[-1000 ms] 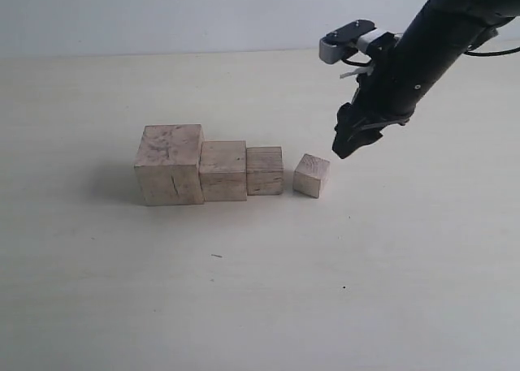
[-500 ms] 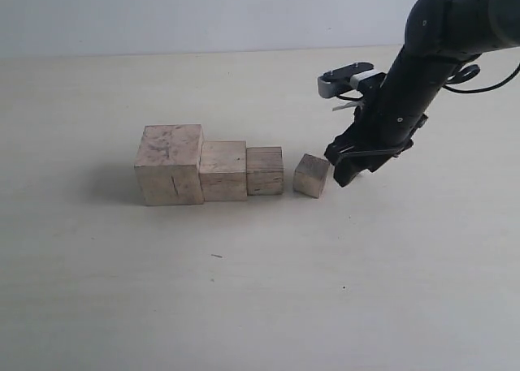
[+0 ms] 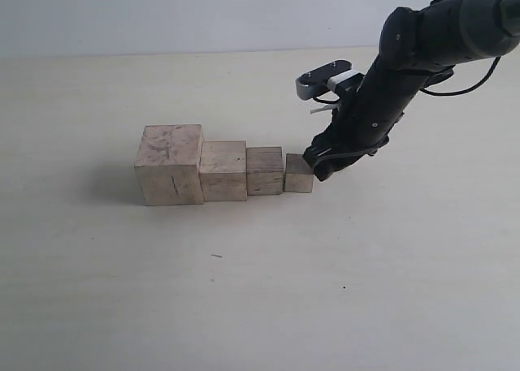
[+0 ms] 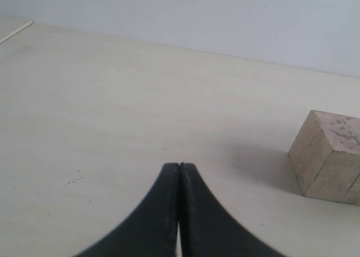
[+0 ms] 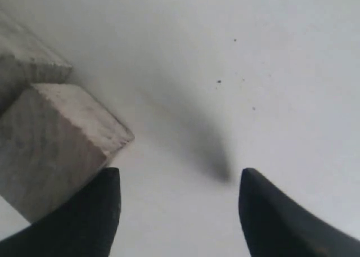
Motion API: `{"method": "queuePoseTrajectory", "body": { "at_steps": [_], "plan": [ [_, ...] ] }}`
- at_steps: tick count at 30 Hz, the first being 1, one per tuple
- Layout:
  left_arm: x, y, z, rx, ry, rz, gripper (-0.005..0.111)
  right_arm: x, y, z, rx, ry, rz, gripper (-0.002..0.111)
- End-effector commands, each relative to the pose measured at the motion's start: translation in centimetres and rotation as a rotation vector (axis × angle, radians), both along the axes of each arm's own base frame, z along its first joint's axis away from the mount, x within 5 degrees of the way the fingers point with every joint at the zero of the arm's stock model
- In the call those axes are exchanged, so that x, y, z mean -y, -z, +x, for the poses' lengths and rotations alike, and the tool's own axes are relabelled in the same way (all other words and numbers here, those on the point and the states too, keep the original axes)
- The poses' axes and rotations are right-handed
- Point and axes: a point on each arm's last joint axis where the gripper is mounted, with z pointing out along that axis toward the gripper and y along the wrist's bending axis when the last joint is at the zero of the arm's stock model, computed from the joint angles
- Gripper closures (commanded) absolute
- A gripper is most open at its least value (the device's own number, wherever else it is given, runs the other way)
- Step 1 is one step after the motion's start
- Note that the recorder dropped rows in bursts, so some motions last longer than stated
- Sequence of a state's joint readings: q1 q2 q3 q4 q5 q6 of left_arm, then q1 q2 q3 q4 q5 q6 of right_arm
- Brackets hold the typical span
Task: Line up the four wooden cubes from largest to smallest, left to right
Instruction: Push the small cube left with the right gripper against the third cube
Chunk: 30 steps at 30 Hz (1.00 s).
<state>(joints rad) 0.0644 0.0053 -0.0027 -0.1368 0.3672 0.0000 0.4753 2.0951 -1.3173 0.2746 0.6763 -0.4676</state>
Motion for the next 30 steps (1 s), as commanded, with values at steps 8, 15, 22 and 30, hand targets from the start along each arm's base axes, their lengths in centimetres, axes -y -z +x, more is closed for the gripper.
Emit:
{"method": "queuePoseTrajectory", "body": {
  "at_steps": [8, 15, 22, 30],
  "plan": [
    [0.02, -0.02, 0.00, 0.013, 0.005, 0.000, 0.107, -0.14, -0.09, 0.04, 0.014, 0.011, 0.017, 0.049],
    [0.02, -0.02, 0.00, 0.013, 0.005, 0.000, 0.107, -0.22, -0.11, 0.02, 0.008, 0.020, 0.027, 0.049],
    [0.02, -0.02, 0.00, 0.013, 0.005, 0.000, 0.107, 0.25, -0.07, 0.04, 0.013, 0.017, -0.027, 0.050],
    [0.02, -0.02, 0.00, 0.013, 0.005, 0.000, 0.107, 0.16, -0.04, -0.40, -0.040, 0.032, -0.016, 0.050]
  ]
}}
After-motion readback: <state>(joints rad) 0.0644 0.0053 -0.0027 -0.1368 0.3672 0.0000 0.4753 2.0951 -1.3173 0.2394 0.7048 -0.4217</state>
